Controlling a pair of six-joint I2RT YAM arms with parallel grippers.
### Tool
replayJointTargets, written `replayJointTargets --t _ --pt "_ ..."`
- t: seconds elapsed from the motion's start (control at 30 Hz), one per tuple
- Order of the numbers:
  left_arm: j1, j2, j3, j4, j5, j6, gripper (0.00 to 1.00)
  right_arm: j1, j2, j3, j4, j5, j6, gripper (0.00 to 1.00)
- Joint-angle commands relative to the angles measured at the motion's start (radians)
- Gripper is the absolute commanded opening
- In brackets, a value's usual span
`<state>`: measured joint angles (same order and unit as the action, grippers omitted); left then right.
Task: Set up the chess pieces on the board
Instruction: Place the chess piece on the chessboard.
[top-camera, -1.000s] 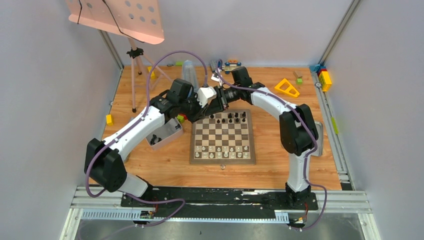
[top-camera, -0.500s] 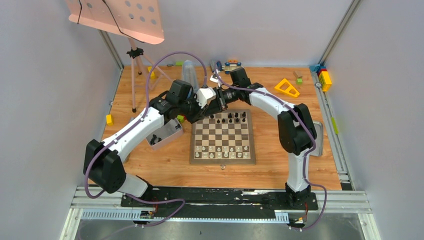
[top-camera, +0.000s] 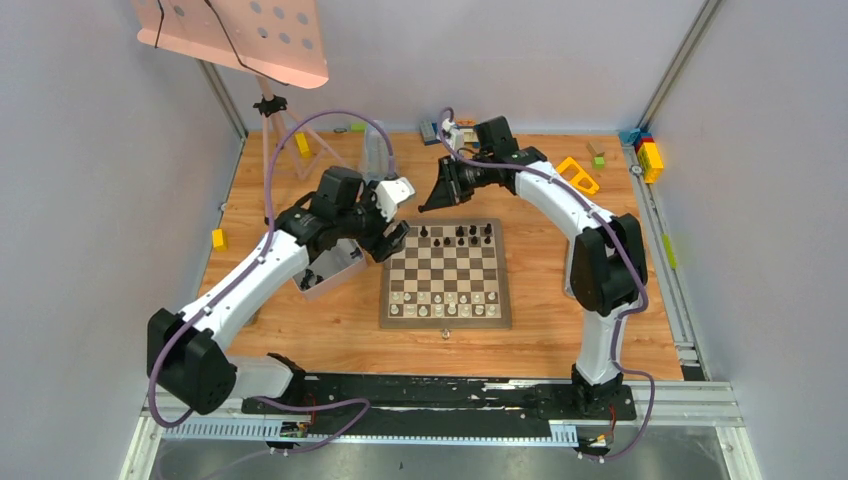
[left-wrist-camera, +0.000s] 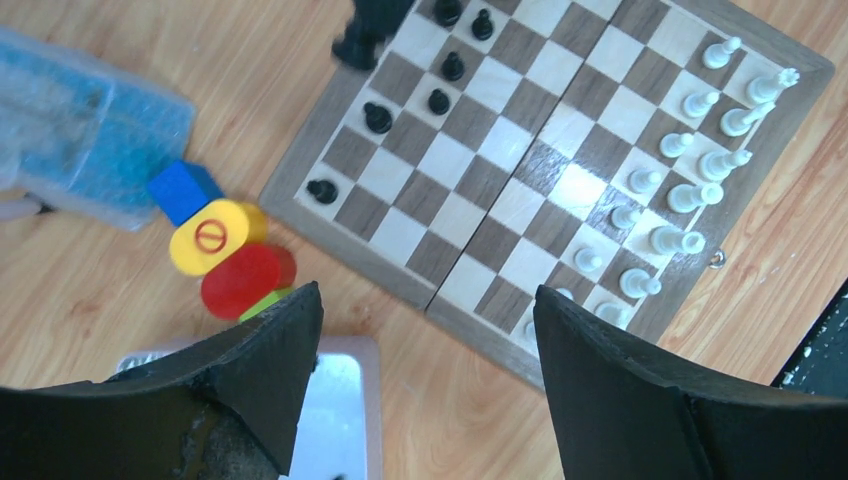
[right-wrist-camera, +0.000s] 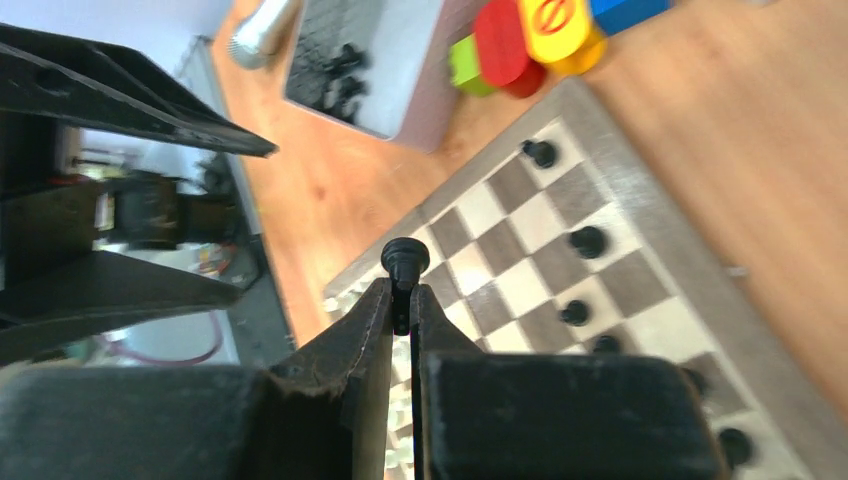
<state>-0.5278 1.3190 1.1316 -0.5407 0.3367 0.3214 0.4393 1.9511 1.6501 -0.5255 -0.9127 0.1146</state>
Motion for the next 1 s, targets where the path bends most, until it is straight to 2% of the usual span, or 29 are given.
replayJointTargets --t 0.0,0.23,0.4,0.67,0.97 --pt "0.082 -0.081 -0.018 -0.015 0.046 0.005 0.86 0.041 -0.011 0.158 -0.177 0.265 -0.215 0.00" --pt "0.258 -0.167 -0.003 -0.138 0.100 0.020 0.91 0.135 0.096 0.338 -0.304 0.563 -0.361 0.00" --pt "0.322 -0.224 0.000 -0.191 0.107 0.020 0.92 0.221 0.210 0.495 -0.403 0.749 -0.473 0.00" --pt "0.375 -0.271 0.004 -0.216 0.131 0.015 0.91 0.309 0.362 0.657 -0.482 0.872 -0.571 0.00" --pt "0.377 -0.266 -0.001 -0.225 0.149 0.020 0.90 0.335 0.425 0.687 -0.514 0.912 -0.600 0.00"
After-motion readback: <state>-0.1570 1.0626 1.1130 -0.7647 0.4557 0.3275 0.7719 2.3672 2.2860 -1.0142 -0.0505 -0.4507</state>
